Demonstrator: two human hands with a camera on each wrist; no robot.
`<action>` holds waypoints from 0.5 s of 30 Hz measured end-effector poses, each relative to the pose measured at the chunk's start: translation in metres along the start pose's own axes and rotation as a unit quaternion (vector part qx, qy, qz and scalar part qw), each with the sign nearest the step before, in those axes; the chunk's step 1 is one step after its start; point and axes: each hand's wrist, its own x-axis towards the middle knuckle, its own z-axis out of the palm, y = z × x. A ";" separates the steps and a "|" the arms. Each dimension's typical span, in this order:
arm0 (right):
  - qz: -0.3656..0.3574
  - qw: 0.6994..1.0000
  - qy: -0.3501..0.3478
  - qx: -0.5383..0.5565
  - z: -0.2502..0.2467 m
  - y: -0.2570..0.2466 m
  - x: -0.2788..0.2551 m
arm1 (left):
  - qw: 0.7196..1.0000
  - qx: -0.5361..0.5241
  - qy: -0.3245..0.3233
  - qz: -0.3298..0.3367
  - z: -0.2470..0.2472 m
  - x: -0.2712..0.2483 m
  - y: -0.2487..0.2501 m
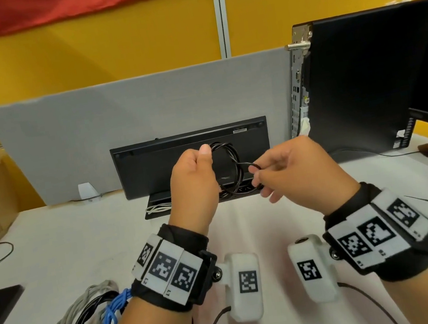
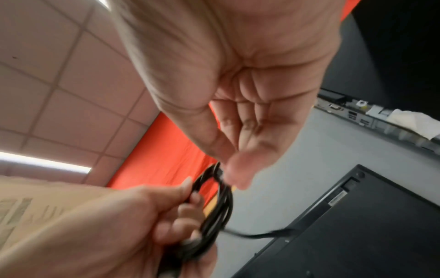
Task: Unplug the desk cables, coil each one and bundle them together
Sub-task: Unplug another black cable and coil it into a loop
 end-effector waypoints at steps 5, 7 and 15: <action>0.052 0.987 0.000 0.154 -0.011 0.001 0.006 | 1.000 0.002 0.027 -0.002 -0.001 0.004 -0.003; 0.042 0.986 0.008 0.164 -0.014 0.003 0.007 | 0.999 -0.024 0.015 -0.014 0.000 0.002 -0.002; -0.080 0.983 0.113 -0.119 -0.040 0.016 0.012 | 0.992 -0.089 -0.072 -0.053 -0.007 -0.003 0.001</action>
